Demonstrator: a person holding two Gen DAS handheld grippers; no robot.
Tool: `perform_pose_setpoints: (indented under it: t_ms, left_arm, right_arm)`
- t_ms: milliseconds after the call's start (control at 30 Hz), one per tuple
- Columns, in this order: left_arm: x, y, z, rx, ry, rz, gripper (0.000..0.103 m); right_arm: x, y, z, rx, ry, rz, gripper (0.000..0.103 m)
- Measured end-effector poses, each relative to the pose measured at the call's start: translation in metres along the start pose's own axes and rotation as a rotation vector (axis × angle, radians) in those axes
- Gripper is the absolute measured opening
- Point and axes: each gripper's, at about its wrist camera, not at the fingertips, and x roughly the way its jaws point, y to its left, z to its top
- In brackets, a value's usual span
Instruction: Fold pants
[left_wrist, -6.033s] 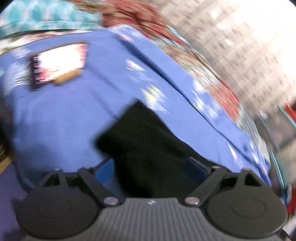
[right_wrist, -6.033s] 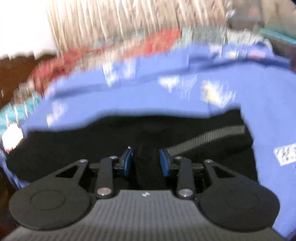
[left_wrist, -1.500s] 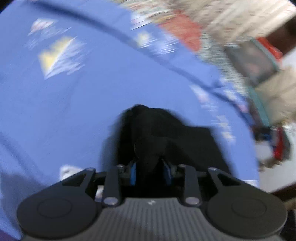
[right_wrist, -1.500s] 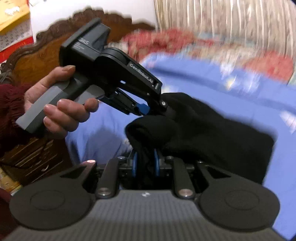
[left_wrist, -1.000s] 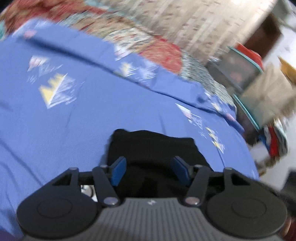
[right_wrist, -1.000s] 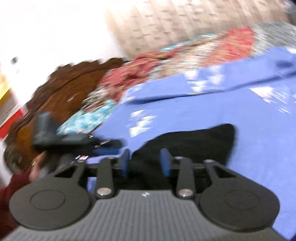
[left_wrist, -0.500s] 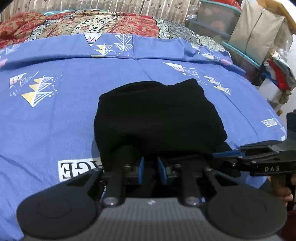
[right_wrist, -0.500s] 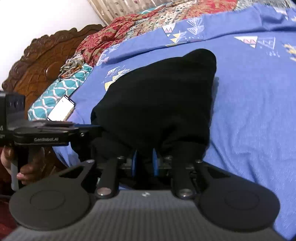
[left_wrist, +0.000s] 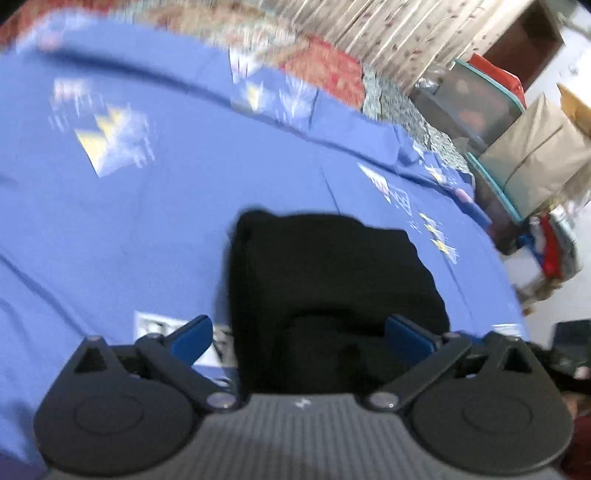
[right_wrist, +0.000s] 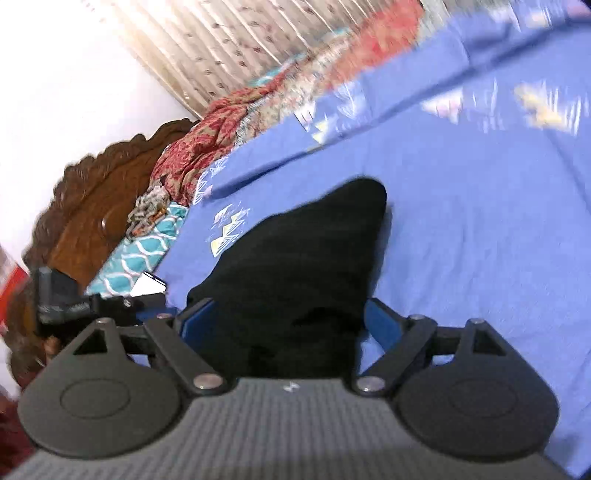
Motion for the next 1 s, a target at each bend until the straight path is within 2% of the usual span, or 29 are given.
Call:
perform_pose_setpoints:
  t_ms: [100,200,267,333,367,400,467,567,667,800,867,967,1000]
  left_arm:
    - [0.030,0.022,0.001,-0.133,0.081,-0.134,0.103]
    - [0.054,0.038,-0.006,-0.217,0.104,-0.199,0.103]
    - [0.059,0.037,-0.009,-0.190,0.078,-0.213,0.102]
    - [0.054,0.025,-0.003,-0.139,0.058,-0.212,0.086]
    - [0.050,0.018,0.004,-0.113,0.047,-0.207,0.074]
    - [0.040,0.010,0.016,-0.071,0.016,-0.201,0.069]
    - [0.024,0.004,0.041,-0.023,-0.054,-0.227,0.068]
    - [0.012,-0.011,0.086,0.090,-0.176,-0.236,0.068]
    - [0.024,-0.024,0.131,0.208,-0.257,-0.189,0.070]
    - [0.073,-0.014,0.174,0.218,-0.282,-0.134,0.072]
    - [0.106,0.004,0.185,0.176,-0.247,-0.083,0.072]
    - [0.165,0.026,0.184,0.127,-0.130,0.064,0.066]
    - [0.181,0.032,0.175,0.137,-0.103,0.125,0.071]
  right_arm:
    - [0.021,-0.018,0.003,0.093,0.059,0.079,0.090]
    - [0.049,-0.030,0.005,0.172,0.128,0.116,0.091]
    - [0.070,-0.032,0.006,0.197,0.165,0.159,0.091]
    - [0.081,-0.018,0.015,0.139,0.186,0.179,0.079]
    - [0.087,-0.008,0.022,0.117,0.199,0.186,0.076]
    - [0.084,0.001,0.029,0.083,0.193,0.198,0.070]
    - [0.081,0.019,0.051,-0.007,0.137,0.245,0.065]
    - [0.079,0.039,0.098,-0.108,0.023,0.288,0.064]
    - [0.085,0.052,0.144,-0.238,-0.088,0.279,0.064]
    - [0.120,0.044,0.187,-0.334,-0.147,0.217,0.064]
    - [0.147,0.028,0.198,-0.333,-0.125,0.162,0.064]
    - [0.192,-0.013,0.200,-0.241,-0.022,0.041,0.064]
    - [0.206,-0.027,0.194,-0.198,0.025,-0.014,0.068]
